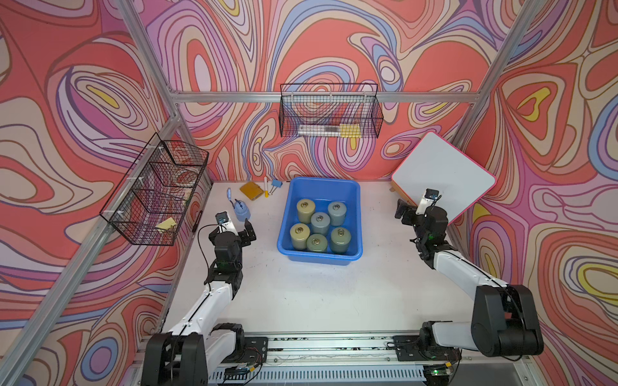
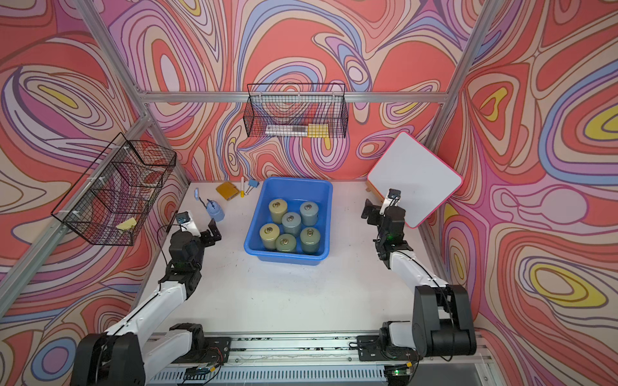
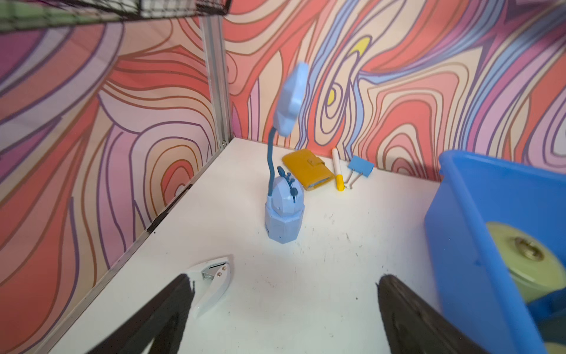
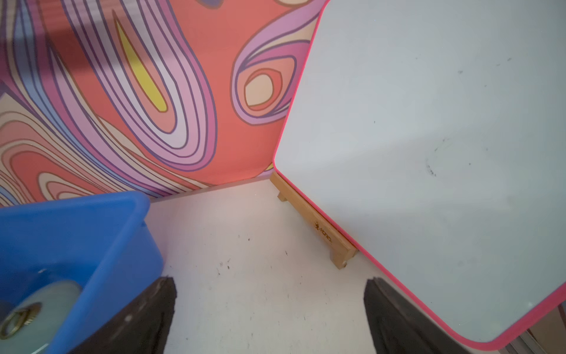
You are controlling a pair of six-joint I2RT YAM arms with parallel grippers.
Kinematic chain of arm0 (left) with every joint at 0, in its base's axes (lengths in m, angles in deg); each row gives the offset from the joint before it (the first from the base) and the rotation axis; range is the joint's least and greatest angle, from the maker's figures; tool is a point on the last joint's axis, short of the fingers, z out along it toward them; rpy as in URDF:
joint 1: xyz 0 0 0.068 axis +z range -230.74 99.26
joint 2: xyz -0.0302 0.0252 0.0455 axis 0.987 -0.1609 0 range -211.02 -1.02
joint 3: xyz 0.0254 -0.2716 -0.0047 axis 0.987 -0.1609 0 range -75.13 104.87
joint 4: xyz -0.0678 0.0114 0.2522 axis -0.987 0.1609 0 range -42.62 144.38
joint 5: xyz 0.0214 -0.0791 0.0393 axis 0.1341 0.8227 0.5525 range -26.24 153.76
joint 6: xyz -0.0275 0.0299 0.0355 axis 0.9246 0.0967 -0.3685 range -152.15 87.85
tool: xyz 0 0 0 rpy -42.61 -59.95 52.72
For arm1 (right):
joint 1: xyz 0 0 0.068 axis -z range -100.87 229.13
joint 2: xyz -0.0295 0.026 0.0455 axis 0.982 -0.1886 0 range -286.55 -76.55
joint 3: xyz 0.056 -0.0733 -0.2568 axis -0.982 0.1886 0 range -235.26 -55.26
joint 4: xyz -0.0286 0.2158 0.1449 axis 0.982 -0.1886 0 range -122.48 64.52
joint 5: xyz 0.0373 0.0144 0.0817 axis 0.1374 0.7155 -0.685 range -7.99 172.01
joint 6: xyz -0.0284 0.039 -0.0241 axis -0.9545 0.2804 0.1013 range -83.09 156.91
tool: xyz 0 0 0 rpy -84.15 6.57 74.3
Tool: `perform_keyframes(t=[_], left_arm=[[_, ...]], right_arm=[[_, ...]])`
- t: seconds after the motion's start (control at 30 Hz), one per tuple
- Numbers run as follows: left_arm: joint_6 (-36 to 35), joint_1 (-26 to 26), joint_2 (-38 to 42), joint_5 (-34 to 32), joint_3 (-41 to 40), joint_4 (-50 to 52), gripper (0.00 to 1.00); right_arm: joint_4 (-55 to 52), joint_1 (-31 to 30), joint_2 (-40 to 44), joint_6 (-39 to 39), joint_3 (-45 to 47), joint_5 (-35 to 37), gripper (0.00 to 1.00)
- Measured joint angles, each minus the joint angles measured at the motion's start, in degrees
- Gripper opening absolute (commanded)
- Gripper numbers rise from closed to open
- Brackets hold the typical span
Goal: Take the tea canister out of the basket
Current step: Pick up the tea canister from the basket.
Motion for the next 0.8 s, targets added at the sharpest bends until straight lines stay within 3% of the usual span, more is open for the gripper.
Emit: perform_keyframes(t=[0.2,0.33,0.57,0.8], left_arm=[[8.9,0.0,9.8,-1.8,3.0,15.9,0.99],[10.9,0.0,13.4,1.6,4.6,22.3,0.99],[13.2,0.0,11.9,14.8,7.7,28.7,0.99],[16.5,-0.2,4.4,29.9,10.1,28.7,0.99]], right_arm=[[-15.4,0.0,5.2,4.1,-7.3,-7.9,0.98],[-23.5,0.0,5.0,4.5,-11.4,-16.8,0.98],[-36.9,-0.7,-0.4,5.4,-23.5,-28.9,0.98],[-49.7,-11.4,-9.6,4.6,-35.6,-25.5,0.98]])
